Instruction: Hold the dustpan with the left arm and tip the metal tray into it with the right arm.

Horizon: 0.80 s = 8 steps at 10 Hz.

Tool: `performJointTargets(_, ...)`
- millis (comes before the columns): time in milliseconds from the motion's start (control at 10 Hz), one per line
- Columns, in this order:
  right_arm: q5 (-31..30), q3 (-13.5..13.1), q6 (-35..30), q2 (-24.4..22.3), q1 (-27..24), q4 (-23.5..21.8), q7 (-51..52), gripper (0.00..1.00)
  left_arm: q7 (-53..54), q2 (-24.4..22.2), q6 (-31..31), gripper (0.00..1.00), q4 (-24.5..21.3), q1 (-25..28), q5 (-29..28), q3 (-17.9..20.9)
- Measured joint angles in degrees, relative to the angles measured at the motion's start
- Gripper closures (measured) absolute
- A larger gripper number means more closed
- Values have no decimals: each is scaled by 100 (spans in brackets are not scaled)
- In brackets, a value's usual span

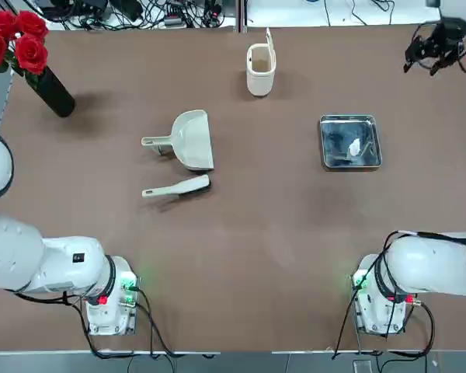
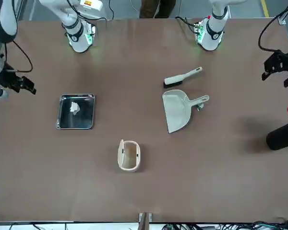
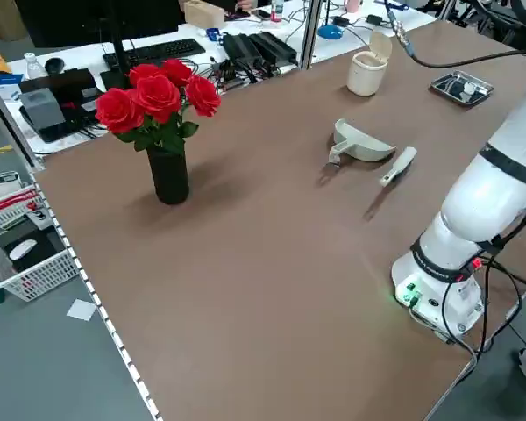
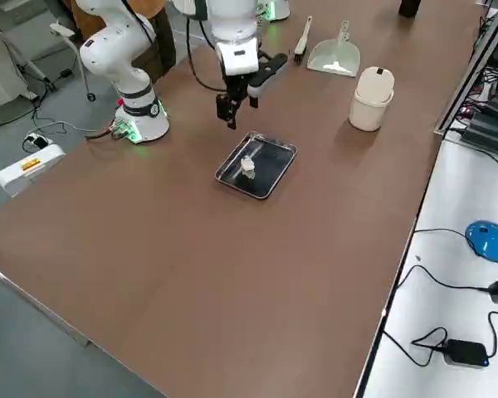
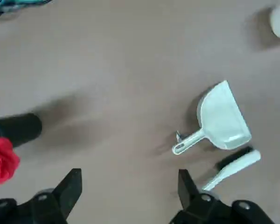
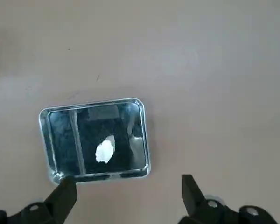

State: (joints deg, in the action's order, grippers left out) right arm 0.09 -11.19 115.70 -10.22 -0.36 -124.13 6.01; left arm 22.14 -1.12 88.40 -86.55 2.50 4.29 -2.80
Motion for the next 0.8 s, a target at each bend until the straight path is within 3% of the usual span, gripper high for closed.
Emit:
performJointTargets(200,16,-221,361,61,-1,-293,255,0,1045,25,-168,8,-2,-18,19,-42)
performJointTargets(300,45,-266,516,134,-1,-407,276,0,1256,44,-188,2,-18,-23,19,-141)
performJointTargets(500,82,-267,901,282,17,-711,281,0,1904,119,-137,1,-193,-35,-149,-441)
performJointTargets(800,84,-262,1360,545,55,-1011,282,0,2800,161,319,3,-885,-42,-690,-997)
